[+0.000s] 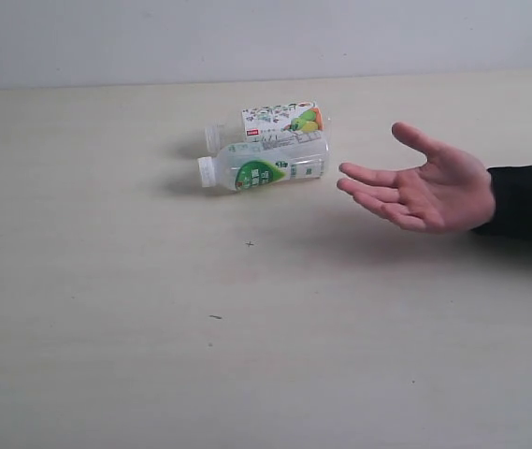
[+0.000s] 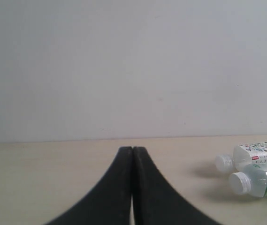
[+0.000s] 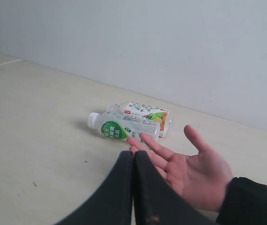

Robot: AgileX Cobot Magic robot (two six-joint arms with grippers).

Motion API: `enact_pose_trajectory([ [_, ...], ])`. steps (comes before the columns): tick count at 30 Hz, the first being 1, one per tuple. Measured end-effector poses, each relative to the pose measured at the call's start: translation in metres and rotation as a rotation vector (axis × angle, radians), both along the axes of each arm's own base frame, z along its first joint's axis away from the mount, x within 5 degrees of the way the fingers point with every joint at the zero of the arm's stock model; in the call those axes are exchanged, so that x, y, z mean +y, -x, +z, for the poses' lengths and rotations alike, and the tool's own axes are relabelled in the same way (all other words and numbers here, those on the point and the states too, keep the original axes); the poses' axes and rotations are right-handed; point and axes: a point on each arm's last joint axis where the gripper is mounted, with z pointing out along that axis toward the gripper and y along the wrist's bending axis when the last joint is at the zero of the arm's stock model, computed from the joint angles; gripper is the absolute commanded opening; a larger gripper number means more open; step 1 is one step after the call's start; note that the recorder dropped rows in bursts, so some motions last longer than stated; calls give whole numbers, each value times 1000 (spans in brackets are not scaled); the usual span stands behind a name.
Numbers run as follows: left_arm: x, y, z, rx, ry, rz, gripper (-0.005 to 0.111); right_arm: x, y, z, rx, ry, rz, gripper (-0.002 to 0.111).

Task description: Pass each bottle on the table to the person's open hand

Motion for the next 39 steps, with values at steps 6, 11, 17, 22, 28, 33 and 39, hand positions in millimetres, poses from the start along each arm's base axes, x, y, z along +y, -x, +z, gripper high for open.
enact_pose_trajectory([
  [6, 0, 0, 0, 0, 0, 0, 0, 0, 0, 0, 0, 0, 0, 0],
  [11, 0, 0, 0, -2, 13, -1, 0, 0, 0, 0, 0, 0, 0, 0],
  [17, 1, 2, 16, -203, 508, -67, 0, 0, 0, 0, 0, 0, 0, 0],
  [22, 2, 5, 25, -312, 632, -110, 0, 0, 0, 0, 0, 0, 0, 0],
  [28, 2, 6, 28, -338, 638, -118, 0, 0, 0, 0, 0, 0, 0, 0],
  [33, 2, 5, 25, -312, 633, -110, 0, 0, 0, 0, 0, 0, 0, 0],
  [39, 4, 3, 33, -376, 588, -91, 0, 0, 0, 0, 0, 0, 0, 0],
])
